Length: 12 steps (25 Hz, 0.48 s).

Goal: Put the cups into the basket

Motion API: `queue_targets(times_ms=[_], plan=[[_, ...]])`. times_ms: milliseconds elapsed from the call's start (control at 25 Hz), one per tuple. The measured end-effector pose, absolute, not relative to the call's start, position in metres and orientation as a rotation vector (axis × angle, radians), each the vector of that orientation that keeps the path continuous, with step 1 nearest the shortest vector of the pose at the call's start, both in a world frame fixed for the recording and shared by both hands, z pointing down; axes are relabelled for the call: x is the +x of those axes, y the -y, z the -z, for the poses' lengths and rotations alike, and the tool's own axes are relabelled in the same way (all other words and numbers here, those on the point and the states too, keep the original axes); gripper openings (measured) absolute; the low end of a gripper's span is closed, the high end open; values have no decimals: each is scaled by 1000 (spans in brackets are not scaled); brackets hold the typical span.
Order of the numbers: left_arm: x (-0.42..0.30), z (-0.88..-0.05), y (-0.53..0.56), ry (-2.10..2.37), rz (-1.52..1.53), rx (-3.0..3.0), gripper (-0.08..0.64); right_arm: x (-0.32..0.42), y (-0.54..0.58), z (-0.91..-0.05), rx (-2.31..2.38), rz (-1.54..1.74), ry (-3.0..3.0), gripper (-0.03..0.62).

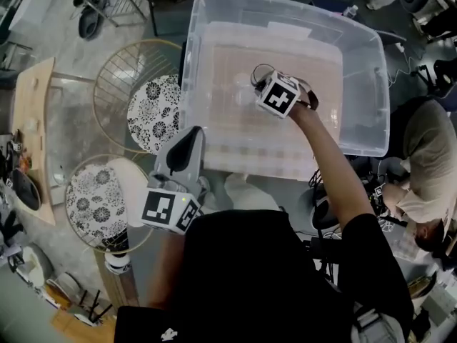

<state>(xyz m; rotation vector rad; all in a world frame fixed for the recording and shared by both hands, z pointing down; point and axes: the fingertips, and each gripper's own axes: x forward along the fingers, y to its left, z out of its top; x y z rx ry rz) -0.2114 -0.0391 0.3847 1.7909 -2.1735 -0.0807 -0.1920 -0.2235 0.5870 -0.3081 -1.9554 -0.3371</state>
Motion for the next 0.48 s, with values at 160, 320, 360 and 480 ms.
queue_targets(times_ms=[160, 320, 360, 480], plan=[[-212, -386, 35, 2191, 69, 1763, 8, -193, 218, -610, -371, 353, 1899, 47], [-216, -386, 30, 2209, 64, 1739, 8, -192, 219, -633, -383, 358, 1855, 46], [-215, -387, 29, 2213, 62, 1732, 8, -190, 218, -640, -390, 360, 1840, 46], [-214, -389, 25, 2220, 56, 1717, 8, -181, 221, -659, -391, 363, 1800, 46]])
